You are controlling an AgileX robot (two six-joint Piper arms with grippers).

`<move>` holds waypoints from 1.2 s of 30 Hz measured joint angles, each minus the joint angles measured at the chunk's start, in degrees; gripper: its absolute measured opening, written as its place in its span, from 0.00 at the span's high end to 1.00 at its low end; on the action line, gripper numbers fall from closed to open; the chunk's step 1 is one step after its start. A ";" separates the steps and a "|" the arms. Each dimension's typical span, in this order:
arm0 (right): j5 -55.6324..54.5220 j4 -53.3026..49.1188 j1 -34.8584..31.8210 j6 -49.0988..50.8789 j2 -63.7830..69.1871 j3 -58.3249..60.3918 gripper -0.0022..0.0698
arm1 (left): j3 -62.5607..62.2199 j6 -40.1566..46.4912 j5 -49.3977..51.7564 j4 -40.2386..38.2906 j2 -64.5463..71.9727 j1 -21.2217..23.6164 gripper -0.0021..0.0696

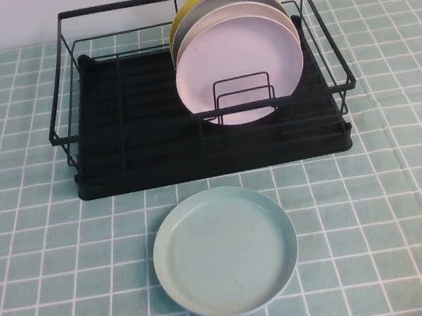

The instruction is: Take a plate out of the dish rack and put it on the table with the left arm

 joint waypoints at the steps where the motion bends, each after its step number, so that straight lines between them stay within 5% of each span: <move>1: 0.00 0.00 0.00 0.00 0.00 0.00 1.00 | 0.00 0.00 0.00 0.00 0.00 0.00 0.98; 29: 0.00 0.00 0.00 0.00 0.00 0.00 1.00 | 0.00 0.00 0.00 0.00 0.00 0.00 0.98; 36: 0.00 0.00 0.00 0.00 0.00 0.00 1.00 | 0.00 0.44 0.26 14.74 0.00 0.00 0.98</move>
